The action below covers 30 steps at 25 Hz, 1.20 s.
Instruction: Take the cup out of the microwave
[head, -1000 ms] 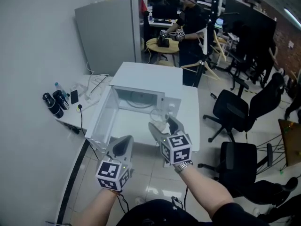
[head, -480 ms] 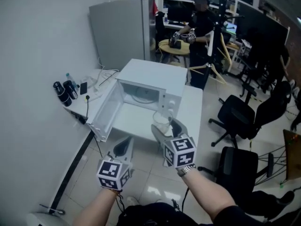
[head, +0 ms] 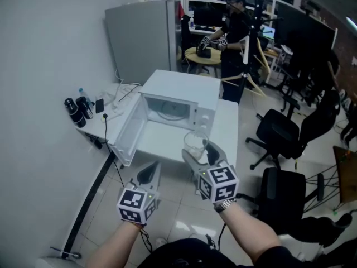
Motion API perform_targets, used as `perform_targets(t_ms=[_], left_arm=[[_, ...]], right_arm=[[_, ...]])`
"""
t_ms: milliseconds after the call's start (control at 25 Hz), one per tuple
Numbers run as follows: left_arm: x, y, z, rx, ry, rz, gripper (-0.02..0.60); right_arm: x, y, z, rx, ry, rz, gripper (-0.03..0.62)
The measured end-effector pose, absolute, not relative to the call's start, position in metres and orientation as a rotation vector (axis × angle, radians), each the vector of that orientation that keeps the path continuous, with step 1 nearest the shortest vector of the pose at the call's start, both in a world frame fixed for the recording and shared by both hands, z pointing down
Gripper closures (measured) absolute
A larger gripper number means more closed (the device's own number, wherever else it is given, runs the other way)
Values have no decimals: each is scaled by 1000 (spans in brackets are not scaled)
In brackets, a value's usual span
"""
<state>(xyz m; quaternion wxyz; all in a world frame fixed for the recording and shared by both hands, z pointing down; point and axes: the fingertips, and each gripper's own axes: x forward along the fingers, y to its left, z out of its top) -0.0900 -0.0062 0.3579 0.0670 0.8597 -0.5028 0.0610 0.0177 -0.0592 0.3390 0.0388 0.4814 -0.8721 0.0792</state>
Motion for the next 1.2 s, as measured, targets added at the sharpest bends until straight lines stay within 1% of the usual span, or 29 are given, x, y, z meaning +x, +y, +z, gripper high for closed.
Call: perform_targets(t_ms=[680,1200], left_arm=[[-115,13,358,2612,-1481,170,586],[-112,16,363,2612,-1470,178,586]], right_arm=[[-11,-25,330,1487,-2671,212,249],[-12,-15,328,1480,-2683,215,249]])
